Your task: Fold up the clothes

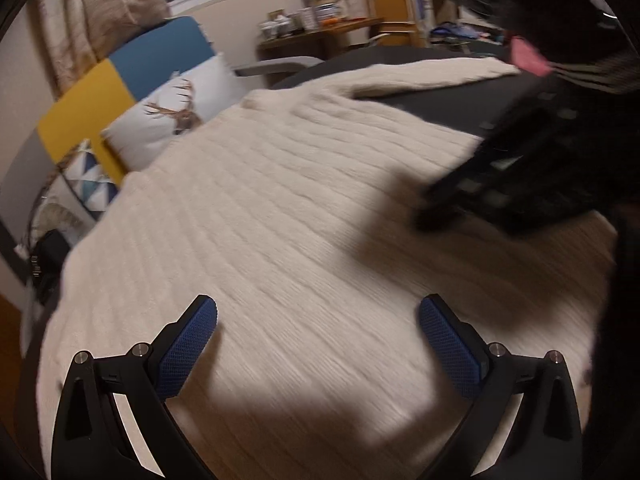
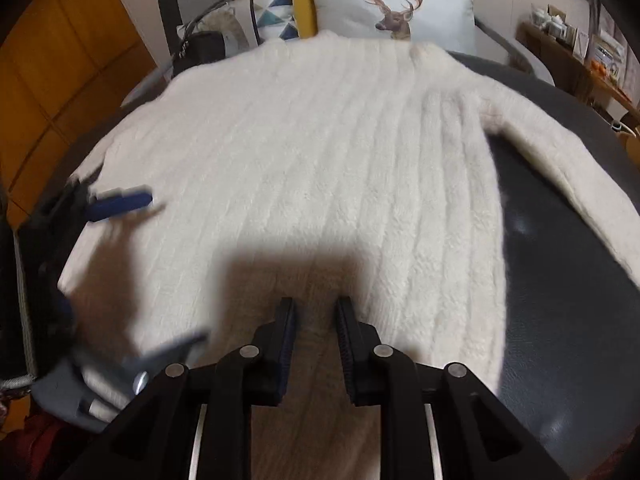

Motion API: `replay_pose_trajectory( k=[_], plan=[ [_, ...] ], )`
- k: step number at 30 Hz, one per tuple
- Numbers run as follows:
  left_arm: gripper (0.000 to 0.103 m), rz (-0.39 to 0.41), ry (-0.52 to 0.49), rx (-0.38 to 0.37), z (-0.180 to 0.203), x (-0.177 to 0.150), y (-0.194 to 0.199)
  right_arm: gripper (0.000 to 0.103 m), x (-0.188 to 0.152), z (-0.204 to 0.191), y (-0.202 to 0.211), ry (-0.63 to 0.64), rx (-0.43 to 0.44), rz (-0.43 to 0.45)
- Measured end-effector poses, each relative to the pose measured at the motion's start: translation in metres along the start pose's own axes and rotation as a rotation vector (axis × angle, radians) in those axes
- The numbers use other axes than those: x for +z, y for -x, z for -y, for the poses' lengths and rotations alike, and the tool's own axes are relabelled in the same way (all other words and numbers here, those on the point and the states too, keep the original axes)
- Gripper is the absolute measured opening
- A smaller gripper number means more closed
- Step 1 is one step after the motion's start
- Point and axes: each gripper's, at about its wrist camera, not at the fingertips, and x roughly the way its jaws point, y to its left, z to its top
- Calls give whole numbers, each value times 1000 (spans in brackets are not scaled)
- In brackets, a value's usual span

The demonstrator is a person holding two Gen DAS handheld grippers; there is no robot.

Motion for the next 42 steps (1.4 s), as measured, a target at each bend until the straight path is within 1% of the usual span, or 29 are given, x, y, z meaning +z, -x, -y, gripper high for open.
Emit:
replay_pose_trajectory(
  k=[1,2,3,4,5,6,8,9,12,15,17,20,23,24,25,27,28,29,30,31,33,34,35,36,37,40,42],
  plan=[
    [98,0,-2,-34,1,-3,2,21,0,1,-2,-3,1,0],
    [81,0,-4,-68,2,-6,5,21,1,1,-3,-6,2,1],
    [71,2,2,-101,3,-10,7,21,0,1,-2,-13,5,4],
    [71,8,10,-127,4,-13,10,21,-1,0,-1,-19,9,6],
    [70,14,-4,-138,8,-16,13,21,0,0,-1,-19,10,9],
    [66,21,-18,-149,11,-18,16,21,0,-1,-1,-20,11,11],
    [62,35,-47,-171,19,-24,22,21,4,-1,-1,-24,13,12],
    [62,43,-65,-179,23,-28,26,21,6,-1,-2,-27,14,12],
    [62,74,-138,-192,35,-43,43,21,-10,3,6,-43,30,15],
    [62,89,-178,-192,41,-58,58,20,-9,6,7,-56,51,15],
    [62,92,-156,-154,33,-59,63,20,-9,8,8,-65,62,16],
    [62,95,-123,-97,20,-60,71,20,-15,3,21,-72,60,19],
    [63,99,-91,-40,7,-62,79,20,-27,-15,45,25,103,67],
    [63,100,-80,-21,2,-62,82,18,-32,-26,48,85,99,54],
    [63,102,-69,-2,-2,-63,84,14,-36,-38,50,143,96,40],
    [63,104,-47,36,-11,-64,90,14,-45,-54,49,207,100,4],
    [63,86,-46,72,-15,-64,87,14,-50,-62,46,233,100,-17],
    [63,34,-62,134,-17,-66,77,14,-56,-67,43,255,85,-41],
    [64,10,-67,165,-22,-71,70,14,-64,-69,41,276,65,-53],
    [66,36,-47,156,-28,-77,73,14,-71,-71,40,296,46,-63],
    [86,41,34,163,-42,-85,76,14,-85,-69,46,307,38,-64],
    [89,49,91,159,-51,-91,78,14,-93,-64,51,297,45,-76],
    [91,55,144,146,-59,-97,80,14,-100,-61,54,283,55,-92],
    [92,56,190,117,-66,-101,82,14,-107,-57,57,270,66,-109],
    [93,56,216,100,-70,-104,84,14,-113,-55,60,258,74,-126],
    [93,63,200,95,-69,-106,90,11,-126,-49,64,235,89,-188],
    [93,59,174,83,-69,-105,95,11,-127,-42,70,204,133,-197]
  ],
)
